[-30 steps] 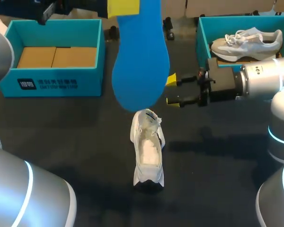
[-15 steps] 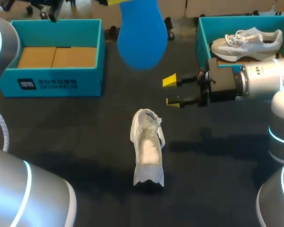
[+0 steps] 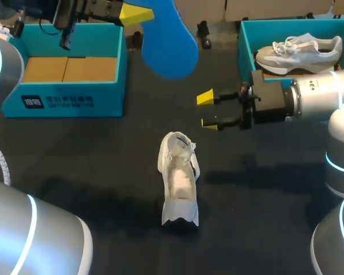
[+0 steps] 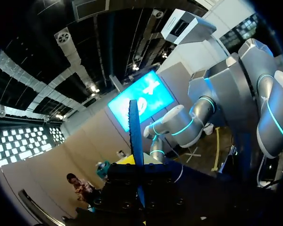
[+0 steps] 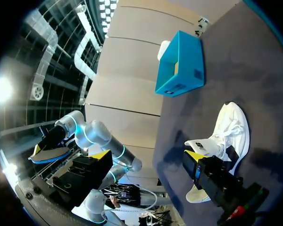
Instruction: Take the shoe out of the shoebox, open the shoe tongue, remove and reinsert the insole, then place the shoe into the shoebox
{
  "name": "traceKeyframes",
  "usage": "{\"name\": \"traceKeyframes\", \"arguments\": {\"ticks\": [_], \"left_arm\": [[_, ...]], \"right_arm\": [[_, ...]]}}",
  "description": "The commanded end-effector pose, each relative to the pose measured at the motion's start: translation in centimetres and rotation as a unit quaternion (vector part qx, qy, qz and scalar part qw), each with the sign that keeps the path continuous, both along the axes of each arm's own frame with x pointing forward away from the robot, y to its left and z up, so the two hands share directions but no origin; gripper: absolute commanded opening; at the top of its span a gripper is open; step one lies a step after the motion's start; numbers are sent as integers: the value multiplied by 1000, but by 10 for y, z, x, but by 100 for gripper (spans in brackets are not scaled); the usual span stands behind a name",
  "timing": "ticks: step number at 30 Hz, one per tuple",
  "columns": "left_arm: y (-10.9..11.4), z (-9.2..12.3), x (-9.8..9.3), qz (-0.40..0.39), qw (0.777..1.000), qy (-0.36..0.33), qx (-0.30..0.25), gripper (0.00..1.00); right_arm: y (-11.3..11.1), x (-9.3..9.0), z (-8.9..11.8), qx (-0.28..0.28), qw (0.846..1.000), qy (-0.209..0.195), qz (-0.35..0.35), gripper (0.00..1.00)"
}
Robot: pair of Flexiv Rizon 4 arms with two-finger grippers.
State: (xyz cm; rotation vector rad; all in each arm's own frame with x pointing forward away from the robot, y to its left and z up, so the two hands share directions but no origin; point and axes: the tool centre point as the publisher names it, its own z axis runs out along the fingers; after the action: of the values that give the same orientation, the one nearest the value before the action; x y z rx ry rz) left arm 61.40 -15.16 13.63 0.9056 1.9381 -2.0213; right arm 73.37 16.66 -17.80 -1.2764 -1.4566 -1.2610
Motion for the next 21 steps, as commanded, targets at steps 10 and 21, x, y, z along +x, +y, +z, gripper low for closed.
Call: {"name": "traceKeyframes", "arguments": {"ticks": [10, 21], "left_arm": [[8, -61, 33, -1, 973, -225, -60, 0], [-3, -93, 42, 39, 919, -391, -12, 0]], "right_arm": [[2, 0, -1, 0, 1000, 0, -1, 100], [2, 0, -1, 0, 1000, 0, -1, 100]]}}
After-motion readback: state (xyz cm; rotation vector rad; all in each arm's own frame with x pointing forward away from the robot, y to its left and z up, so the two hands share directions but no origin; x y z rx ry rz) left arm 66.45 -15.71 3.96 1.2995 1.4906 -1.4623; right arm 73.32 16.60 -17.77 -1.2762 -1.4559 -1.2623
